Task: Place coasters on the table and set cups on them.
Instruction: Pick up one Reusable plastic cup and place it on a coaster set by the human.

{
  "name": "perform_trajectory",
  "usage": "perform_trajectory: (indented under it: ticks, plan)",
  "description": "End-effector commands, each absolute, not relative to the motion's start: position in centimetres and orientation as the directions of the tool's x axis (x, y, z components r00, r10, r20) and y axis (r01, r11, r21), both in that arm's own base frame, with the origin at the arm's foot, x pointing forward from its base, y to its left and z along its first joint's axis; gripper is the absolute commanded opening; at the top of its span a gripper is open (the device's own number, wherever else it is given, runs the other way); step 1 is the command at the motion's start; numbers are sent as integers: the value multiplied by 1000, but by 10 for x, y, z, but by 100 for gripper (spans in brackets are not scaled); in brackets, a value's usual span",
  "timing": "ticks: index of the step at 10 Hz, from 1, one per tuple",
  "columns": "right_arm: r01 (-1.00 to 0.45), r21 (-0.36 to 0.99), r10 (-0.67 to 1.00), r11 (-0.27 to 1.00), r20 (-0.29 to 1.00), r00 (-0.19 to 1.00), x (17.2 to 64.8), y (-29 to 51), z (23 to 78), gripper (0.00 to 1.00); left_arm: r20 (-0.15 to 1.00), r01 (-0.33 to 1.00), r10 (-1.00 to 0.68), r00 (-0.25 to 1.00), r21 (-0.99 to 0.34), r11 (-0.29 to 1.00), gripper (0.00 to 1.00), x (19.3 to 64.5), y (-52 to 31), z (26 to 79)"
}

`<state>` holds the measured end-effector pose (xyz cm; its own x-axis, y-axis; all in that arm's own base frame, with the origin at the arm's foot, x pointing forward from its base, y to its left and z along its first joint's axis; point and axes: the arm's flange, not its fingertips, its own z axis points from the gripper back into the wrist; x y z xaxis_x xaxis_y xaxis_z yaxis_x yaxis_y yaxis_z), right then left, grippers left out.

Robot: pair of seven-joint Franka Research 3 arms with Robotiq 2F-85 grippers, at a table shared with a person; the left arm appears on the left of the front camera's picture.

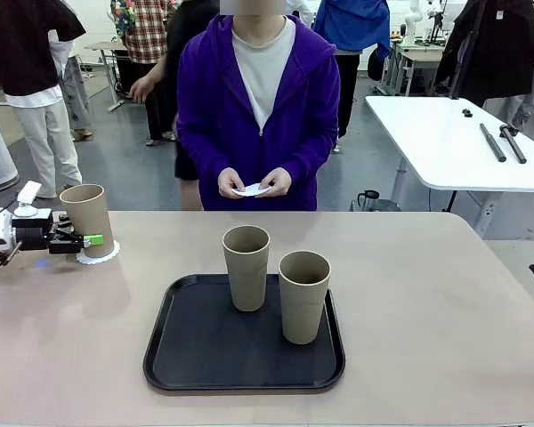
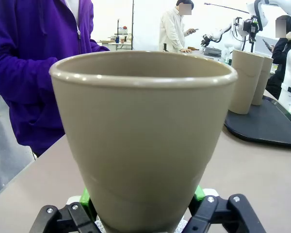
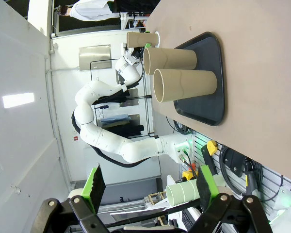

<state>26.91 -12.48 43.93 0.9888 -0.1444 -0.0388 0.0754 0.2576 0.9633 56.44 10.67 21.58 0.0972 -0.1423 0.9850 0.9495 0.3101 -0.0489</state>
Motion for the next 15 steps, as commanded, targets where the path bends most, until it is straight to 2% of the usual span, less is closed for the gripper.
perform_trajectory:
  ticks: [1, 7, 15]
  plan:
    - [75, 965, -145, 252, -39, 989, 269, -124, 440, 100, 985, 954, -135, 110, -66, 293, 100, 569, 108, 214]
    - [75, 965, -145, 252, -39, 989, 269, -124, 440, 100, 981, 952, -158, 113, -62, 301, 100, 569, 113, 214]
    - [75, 965, -145, 252, -39, 989, 269, -124, 440, 100, 941, 948, -288, 178, -85, 307, 100, 556, 131, 221]
